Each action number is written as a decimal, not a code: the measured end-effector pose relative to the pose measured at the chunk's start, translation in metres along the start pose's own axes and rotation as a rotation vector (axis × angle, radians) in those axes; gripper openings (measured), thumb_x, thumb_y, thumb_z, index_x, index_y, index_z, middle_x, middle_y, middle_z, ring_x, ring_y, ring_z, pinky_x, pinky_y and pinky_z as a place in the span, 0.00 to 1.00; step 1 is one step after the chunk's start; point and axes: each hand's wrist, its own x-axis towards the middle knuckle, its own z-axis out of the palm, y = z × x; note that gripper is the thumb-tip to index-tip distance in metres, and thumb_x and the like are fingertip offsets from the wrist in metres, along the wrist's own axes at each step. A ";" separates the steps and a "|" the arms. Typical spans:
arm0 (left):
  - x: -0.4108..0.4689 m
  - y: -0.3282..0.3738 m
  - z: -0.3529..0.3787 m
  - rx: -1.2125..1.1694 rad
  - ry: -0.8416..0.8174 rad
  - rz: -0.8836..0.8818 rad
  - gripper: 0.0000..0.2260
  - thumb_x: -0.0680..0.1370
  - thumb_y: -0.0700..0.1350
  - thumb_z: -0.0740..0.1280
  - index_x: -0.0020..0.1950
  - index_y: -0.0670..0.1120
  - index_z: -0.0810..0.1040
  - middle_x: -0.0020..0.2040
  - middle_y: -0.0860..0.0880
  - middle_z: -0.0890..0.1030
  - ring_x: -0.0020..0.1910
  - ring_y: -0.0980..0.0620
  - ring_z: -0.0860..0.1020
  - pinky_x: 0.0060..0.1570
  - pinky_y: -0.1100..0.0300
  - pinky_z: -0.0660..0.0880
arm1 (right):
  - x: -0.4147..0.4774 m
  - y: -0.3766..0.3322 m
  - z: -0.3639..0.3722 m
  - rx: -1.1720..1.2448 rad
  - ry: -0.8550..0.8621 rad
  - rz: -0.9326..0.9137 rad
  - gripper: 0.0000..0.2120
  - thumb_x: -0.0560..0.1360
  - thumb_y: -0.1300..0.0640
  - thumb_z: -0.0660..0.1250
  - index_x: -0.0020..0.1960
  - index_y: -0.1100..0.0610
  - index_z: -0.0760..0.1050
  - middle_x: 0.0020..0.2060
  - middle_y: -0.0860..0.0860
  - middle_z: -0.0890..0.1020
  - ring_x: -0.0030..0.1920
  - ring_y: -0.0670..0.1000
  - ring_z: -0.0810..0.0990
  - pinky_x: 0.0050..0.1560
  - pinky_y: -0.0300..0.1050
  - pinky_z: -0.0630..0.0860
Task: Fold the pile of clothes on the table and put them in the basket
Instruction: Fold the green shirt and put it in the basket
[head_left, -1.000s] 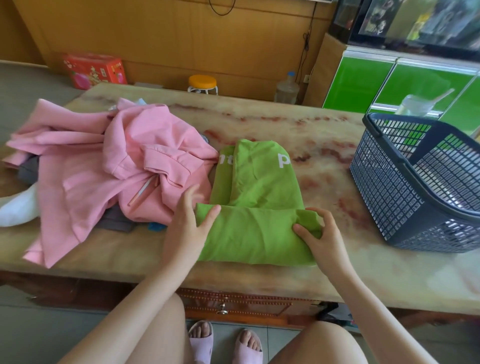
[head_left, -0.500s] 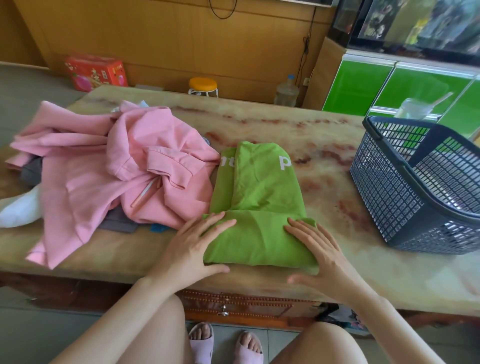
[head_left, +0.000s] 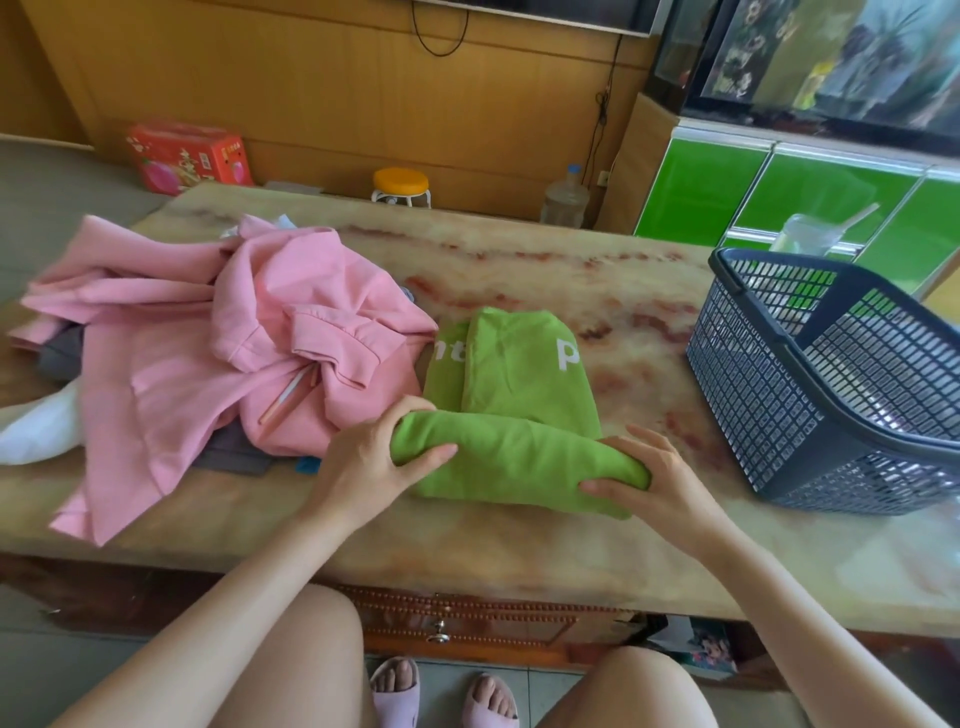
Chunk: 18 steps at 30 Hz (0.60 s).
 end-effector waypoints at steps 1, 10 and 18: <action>0.000 0.003 -0.005 -0.034 -0.013 -0.035 0.25 0.66 0.75 0.57 0.53 0.59 0.69 0.37 0.51 0.81 0.36 0.52 0.79 0.39 0.57 0.74 | -0.003 -0.007 -0.008 0.122 -0.061 -0.003 0.22 0.62 0.34 0.72 0.49 0.47 0.80 0.45 0.44 0.82 0.59 0.50 0.76 0.55 0.50 0.75; 0.025 0.006 0.001 -0.138 -0.313 -0.464 0.22 0.73 0.66 0.62 0.53 0.48 0.76 0.49 0.50 0.81 0.51 0.48 0.78 0.51 0.54 0.71 | 0.011 -0.018 -0.001 0.371 0.107 0.290 0.17 0.67 0.44 0.74 0.49 0.54 0.78 0.42 0.50 0.83 0.42 0.47 0.82 0.38 0.37 0.76; 0.018 0.020 0.009 -0.255 -0.005 -0.121 0.25 0.76 0.56 0.61 0.70 0.47 0.68 0.66 0.49 0.70 0.65 0.56 0.68 0.65 0.63 0.64 | 0.032 -0.013 0.013 0.211 0.126 0.446 0.23 0.71 0.40 0.68 0.58 0.56 0.72 0.52 0.52 0.79 0.47 0.49 0.77 0.43 0.44 0.73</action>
